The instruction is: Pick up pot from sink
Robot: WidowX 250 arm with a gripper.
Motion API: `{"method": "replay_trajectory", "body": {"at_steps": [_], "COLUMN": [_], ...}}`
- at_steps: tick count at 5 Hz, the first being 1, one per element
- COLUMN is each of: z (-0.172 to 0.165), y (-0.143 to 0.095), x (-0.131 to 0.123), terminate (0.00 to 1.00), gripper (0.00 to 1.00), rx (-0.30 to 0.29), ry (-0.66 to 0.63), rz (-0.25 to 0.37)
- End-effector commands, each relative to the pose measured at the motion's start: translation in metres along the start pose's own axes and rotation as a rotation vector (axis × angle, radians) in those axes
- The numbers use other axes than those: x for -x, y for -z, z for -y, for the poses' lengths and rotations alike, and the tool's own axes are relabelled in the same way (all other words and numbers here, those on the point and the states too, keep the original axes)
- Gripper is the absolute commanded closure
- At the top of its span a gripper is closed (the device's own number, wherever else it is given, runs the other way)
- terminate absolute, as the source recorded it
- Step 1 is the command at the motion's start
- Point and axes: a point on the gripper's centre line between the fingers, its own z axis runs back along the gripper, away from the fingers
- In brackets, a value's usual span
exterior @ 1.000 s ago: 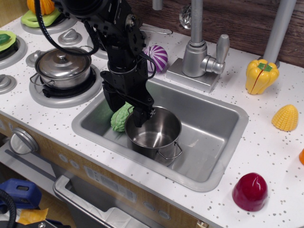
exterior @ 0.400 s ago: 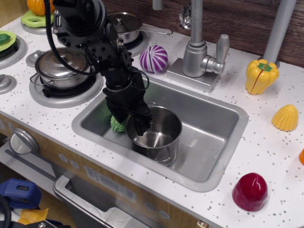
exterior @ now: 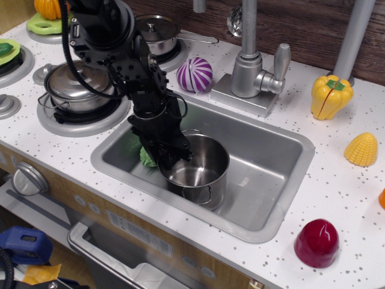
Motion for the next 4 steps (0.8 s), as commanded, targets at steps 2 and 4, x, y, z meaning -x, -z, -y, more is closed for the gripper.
{"method": "replay_trajectory", "body": {"at_steps": [2,4], "z": [0.018,0.024], "y": [-0.057,-0.097], "x": [-0.037,-0.054], "terminate": [0.00,1.00], "gripper": [1.00,1.00], "rx": [-0.074,-0.091], "ry": [0.022,0.078], "rz": [0.139,0.075]}}
